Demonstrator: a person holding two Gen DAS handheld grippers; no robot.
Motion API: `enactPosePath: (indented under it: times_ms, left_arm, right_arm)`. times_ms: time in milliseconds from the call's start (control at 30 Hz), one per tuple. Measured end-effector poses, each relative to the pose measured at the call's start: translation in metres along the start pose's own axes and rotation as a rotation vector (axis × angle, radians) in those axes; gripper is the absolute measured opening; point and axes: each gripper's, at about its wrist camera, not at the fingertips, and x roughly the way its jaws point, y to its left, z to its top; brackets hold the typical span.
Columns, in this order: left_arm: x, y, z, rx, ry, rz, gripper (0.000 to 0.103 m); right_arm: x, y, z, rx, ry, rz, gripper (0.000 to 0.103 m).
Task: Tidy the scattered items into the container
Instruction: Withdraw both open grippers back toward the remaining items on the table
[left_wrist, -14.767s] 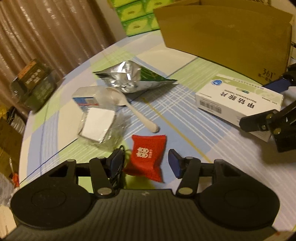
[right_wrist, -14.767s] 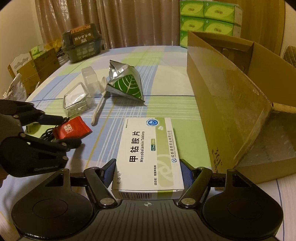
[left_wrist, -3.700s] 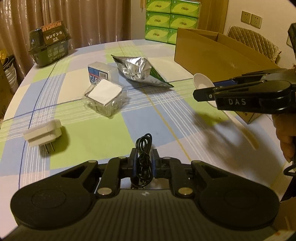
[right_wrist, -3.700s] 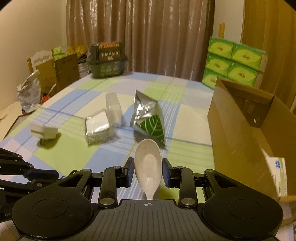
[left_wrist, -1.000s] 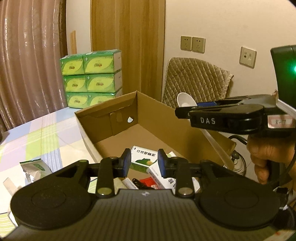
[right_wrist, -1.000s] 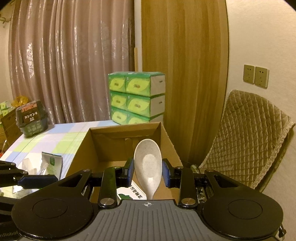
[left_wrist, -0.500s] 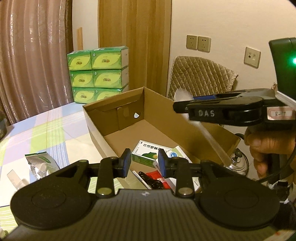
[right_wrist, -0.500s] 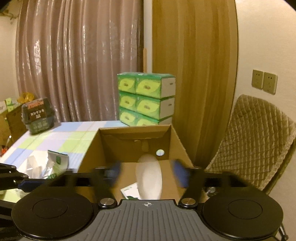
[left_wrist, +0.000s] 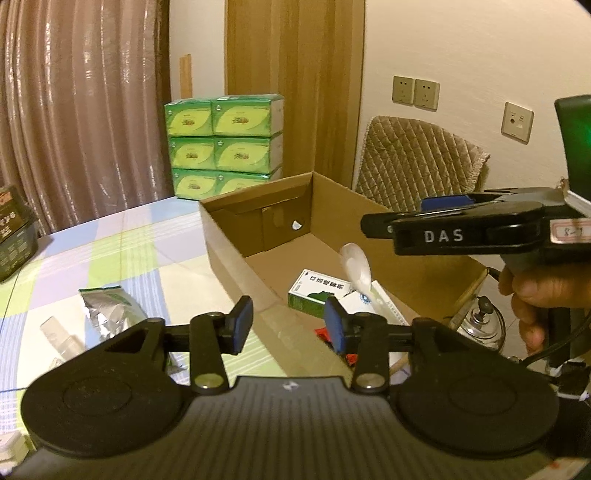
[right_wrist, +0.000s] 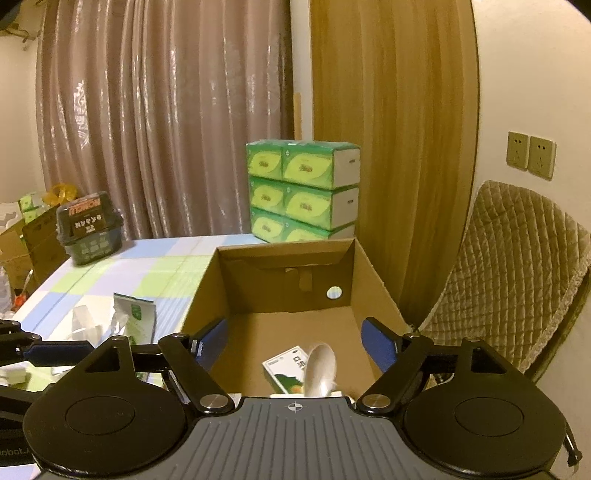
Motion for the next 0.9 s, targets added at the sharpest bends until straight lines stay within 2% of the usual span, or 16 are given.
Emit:
enactPosePath:
  times_ms: [100,167,367,567,900]
  left_arm:
    - [-0.01,0.004,-0.005,-0.014,0.0,0.011,0.049]
    - [-0.018,0.007,-0.01,-0.025,0.004,0.018,0.065]
    - [-0.044,0.018,-0.023,-0.055,0.003,0.028,0.089]
    - [-0.073,0.035,-0.039,-0.087,0.007,0.068,0.099]
    - [-0.118,0.07,-0.072,-0.166,0.029,0.148,0.102]
  right_arm:
    - [-0.009,0.006,-0.001,0.0,-0.005,0.002,0.08]
    - [-0.015,0.011,-0.003,0.003,-0.004,0.006,0.081]
    - [-0.04,0.033,-0.017,0.016,0.01,0.032,0.083]
    - [-0.06,0.058,-0.031,0.014,0.018,0.059,0.084]
    - [-0.075,0.101,-0.042,-0.018,0.035,0.116,0.091]
